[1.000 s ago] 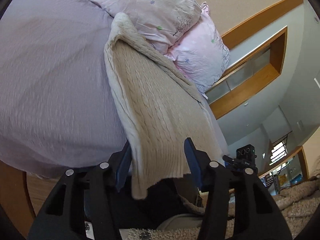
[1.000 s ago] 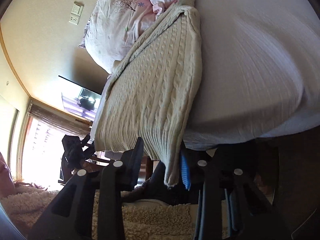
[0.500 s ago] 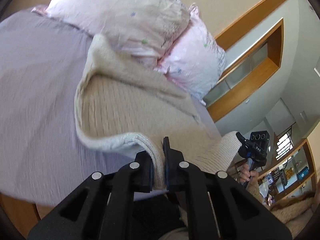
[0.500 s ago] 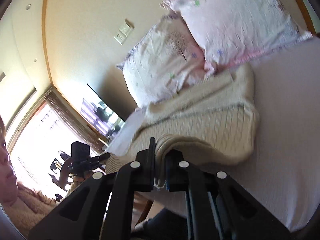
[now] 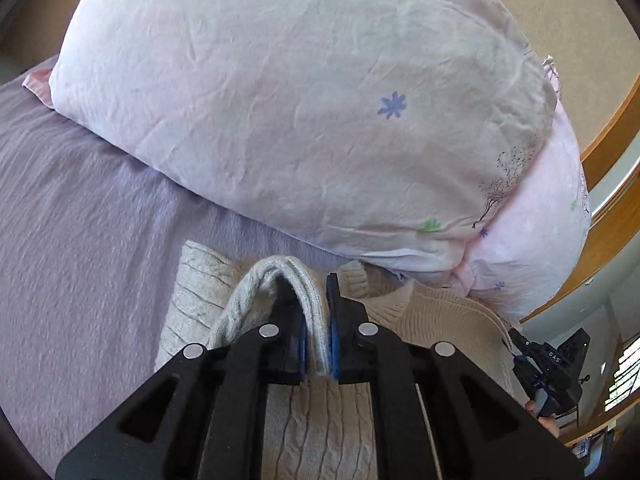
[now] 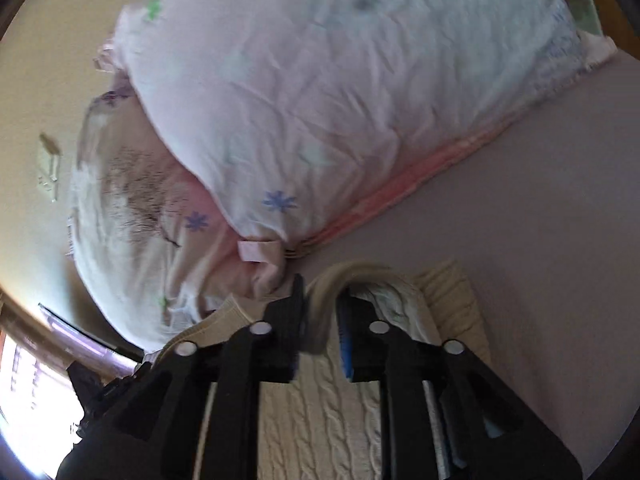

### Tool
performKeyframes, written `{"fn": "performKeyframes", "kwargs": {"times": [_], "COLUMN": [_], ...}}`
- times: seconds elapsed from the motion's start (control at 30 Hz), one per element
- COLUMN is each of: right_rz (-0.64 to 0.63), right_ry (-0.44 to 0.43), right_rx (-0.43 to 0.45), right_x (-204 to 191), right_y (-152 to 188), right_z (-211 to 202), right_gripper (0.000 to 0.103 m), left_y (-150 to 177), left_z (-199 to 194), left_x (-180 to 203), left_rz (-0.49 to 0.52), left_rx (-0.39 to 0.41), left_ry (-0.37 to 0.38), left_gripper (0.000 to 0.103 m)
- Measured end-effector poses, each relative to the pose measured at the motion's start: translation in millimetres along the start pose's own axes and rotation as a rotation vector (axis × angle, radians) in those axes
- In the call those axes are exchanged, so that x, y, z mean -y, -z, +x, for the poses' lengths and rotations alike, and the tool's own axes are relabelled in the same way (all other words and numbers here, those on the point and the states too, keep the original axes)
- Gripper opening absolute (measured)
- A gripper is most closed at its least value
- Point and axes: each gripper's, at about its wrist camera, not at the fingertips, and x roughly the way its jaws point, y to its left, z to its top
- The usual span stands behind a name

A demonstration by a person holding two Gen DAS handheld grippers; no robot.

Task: Fold small clothes

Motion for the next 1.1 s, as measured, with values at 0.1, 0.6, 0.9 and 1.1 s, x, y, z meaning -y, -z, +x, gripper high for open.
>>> {"fn": "performKeyframes", "kwargs": {"times": [0.1,0.6,0.9,1.1], "right_rz": [-0.001,-0.061,-0.044,-0.013], "right_ry": [0.052,-0.097,-0.149,-0.141], "right_rx": [0.142,0.201,0.165,0.281], "right_x": [4,13,16,34], "right_y": [5,14,8,-5], "right_z": [-25,-55,-56,-86], "right_gripper": [0.099,0.101,0.101,0.101], "left_y": [-3,28,44,39], "left_z": [-15,-28,-23,-7], "left_x": [-2,-74,-64,100], "left_rz": [-0.005,-0.148,-0.425,-0.229], "left_rx": [-0.001,-0.201,-0.138,-0.162], "left_ry": [0.023,0.103,0.359,0.643], "left_gripper": [0.073,0.058,0.015,0.014]}}
